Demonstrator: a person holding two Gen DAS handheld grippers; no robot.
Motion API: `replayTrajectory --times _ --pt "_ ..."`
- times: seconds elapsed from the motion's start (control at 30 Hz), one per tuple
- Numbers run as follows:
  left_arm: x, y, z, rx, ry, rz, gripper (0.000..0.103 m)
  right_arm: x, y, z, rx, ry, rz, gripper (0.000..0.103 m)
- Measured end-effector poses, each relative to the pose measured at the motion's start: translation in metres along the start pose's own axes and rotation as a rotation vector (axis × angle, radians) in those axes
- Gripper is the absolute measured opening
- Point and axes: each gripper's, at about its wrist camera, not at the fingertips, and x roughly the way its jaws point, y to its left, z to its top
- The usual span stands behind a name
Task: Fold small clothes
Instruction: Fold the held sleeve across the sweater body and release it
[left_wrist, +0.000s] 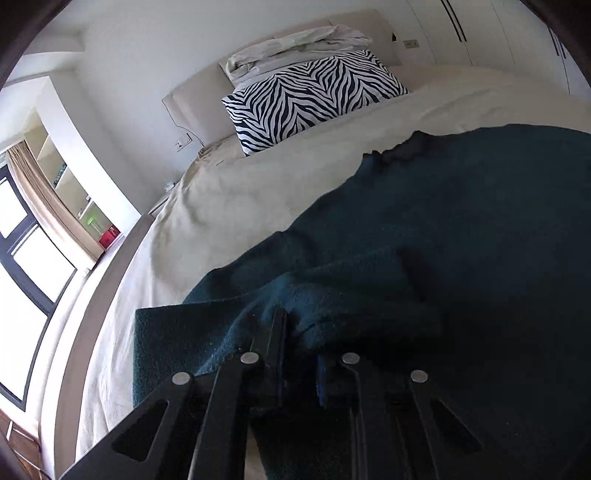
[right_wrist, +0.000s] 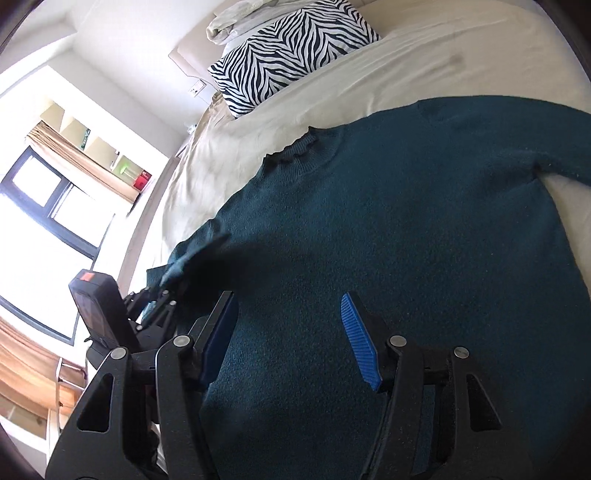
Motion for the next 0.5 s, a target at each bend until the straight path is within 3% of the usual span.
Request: replayTrajectory --times 0.07,0.2,0.3,0.5 --pt "0.006 -0.006 -0.008 0.012 0.010 0.022 0.016 0.023 -0.005 0.011 0.047 0.072 0.075 0.057" --pt "0.008 0.015 -0.011 -0.083 0.010 -0.015 0.028 0.081 0.006 0.032 0.141 0.182 0.218 0.059" --pt "0.002 0.020 -0.019 -0.130 0.000 -0.033 0.028 0.128 0.022 0.039 0.202 0.272 0.281 0.059" --pt "-0.010 0.029 -0.028 -0.180 -0.031 -0.056 0.028 0.192 0.049 0.034 0.249 0.382 0.255 0.054"
